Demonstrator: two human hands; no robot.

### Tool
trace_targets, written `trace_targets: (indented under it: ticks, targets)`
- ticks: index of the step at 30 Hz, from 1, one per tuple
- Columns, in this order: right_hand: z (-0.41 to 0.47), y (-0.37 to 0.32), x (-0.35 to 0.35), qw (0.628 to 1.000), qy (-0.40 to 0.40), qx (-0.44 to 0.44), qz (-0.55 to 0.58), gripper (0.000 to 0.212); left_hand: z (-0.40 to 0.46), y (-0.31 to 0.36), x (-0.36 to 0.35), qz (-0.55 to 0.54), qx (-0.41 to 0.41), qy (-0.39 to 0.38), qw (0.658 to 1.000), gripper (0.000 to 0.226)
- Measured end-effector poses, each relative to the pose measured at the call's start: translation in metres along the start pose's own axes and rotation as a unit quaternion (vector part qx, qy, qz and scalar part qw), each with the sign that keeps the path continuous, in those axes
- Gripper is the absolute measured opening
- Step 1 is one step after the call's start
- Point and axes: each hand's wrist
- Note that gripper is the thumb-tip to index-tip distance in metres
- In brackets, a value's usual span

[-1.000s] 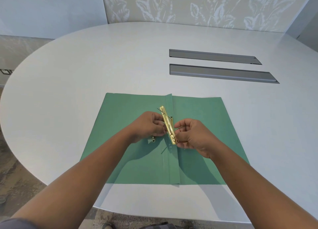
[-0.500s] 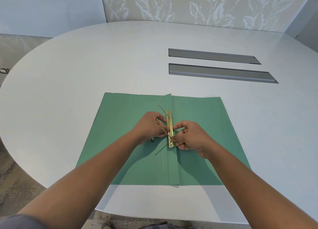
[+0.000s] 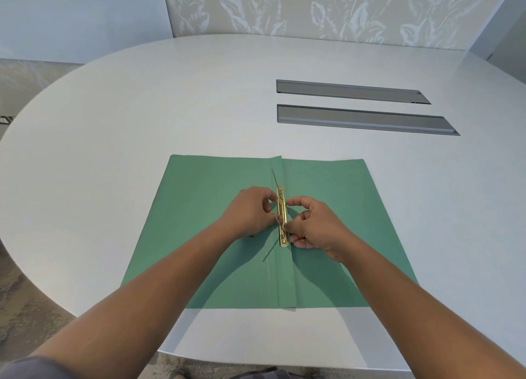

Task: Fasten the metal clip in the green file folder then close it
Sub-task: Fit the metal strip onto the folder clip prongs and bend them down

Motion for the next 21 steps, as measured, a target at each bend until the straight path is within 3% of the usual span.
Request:
trace_targets:
  ticks: [4, 8, 14, 21]
  targets:
    - [0.001, 0.003, 0.002, 1.000, -0.002, 0.012, -0.017, 0.063, 0.001, -0.006, -0.003, 0.100, -0.062, -0.006, 0.993, 0.051]
    - [0.004, 0.004, 0.001, 0.995, -0.006, 0.041, -0.090, 0.056, 0.001, -0.015, -0.006, 0.160, -0.091, -0.007, 0.983, 0.042]
    - [0.010, 0.009, 0.004, 0.981, -0.013, 0.087, -0.174, 0.043, 0.002, -0.024, -0.010, 0.177, -0.125, 0.007, 0.976, 0.043]
    - [0.018, 0.003, 0.008, 0.990, -0.017, 0.043, -0.129, 0.026, 0.014, -0.022, -0.002, 0.156, -0.114, -0.019, 0.981, 0.046]
Point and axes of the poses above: each hand's wrist, its own z-axis towards the middle knuckle, its own x-axis out of the back of the hand, y = z × x, and after that the axes turned 7 degrees about z, right-handed
